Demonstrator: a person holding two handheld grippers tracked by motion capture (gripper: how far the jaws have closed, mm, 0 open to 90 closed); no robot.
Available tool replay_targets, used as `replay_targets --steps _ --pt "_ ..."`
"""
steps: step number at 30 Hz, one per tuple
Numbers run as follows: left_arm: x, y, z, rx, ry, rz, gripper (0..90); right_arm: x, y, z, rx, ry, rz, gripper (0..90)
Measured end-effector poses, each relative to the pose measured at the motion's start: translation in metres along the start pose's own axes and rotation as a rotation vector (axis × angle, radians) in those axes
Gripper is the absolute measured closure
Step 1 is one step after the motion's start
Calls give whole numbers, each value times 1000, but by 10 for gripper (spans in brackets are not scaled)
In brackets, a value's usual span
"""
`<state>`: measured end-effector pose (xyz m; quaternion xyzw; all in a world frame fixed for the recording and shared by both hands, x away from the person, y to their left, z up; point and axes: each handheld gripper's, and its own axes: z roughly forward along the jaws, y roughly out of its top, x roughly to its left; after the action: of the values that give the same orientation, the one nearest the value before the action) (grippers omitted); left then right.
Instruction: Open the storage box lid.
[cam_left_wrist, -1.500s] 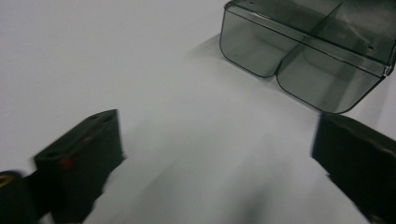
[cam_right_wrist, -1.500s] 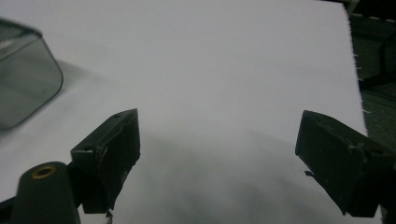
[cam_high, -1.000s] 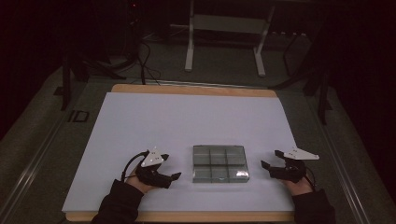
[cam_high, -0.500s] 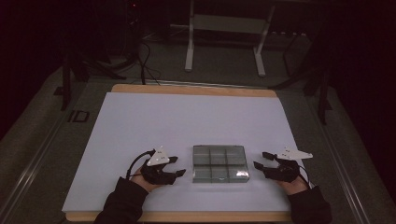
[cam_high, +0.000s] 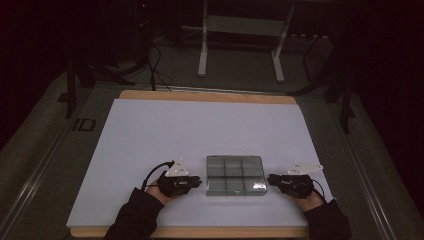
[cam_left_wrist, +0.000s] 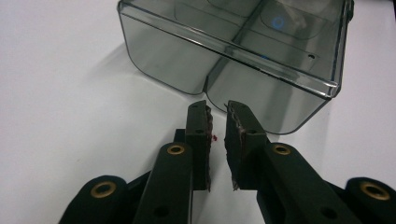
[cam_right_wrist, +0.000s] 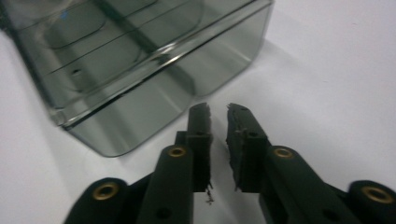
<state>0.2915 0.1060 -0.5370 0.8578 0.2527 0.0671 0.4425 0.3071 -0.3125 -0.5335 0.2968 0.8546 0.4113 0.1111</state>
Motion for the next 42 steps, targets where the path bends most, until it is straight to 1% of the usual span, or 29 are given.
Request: replay_targets --steps 2,3,5,10,12,15,16,19,23,25,28,31,35,42 --pt "0 0 3 18 -1 6 857 3 0 1 1 5 -13 854" --pt "0 0 4 26 -1 9 885 4 0 1 4 10 -14 871" --pt "-1 1 5 26 -6 21 900 5 0 2 9 16 -23 897" --pt "-3 3 8 27 -25 29 900 6 1 2 7 26 -34 900" --pt "-4 5 10 28 -31 35 900 7 2 2 4 23 -33 899" --pt "-6 7 10 17 -40 34 900 8 3 0 -9 14 -42 899" --pt "-7 8 10 19 -32 39 900 8 3 0 -10 10 -45 899" --pt "-6 9 8 7 -38 33 900 9 3 -1 -10 13 -56 899" --pt "-8 12 6 11 -30 48 900 10 5 -1 -15 20 -66 900" --pt "-7 12 6 5 -34 42 900 10 6 -2 -19 22 -62 900" --pt "-7 13 5 4 -33 41 900 11 7 -3 -26 28 -72 900" --pt "-7 13 4 -4 -35 38 900 12 9 -4 -33 39 -74 900" --pt "-7 15 1 -14 -39 34 900 13 10 -4 -38 37 -78 900" --pt "-9 15 0 -25 -32 30 900 13 11 -6 -52 40 -66 900"
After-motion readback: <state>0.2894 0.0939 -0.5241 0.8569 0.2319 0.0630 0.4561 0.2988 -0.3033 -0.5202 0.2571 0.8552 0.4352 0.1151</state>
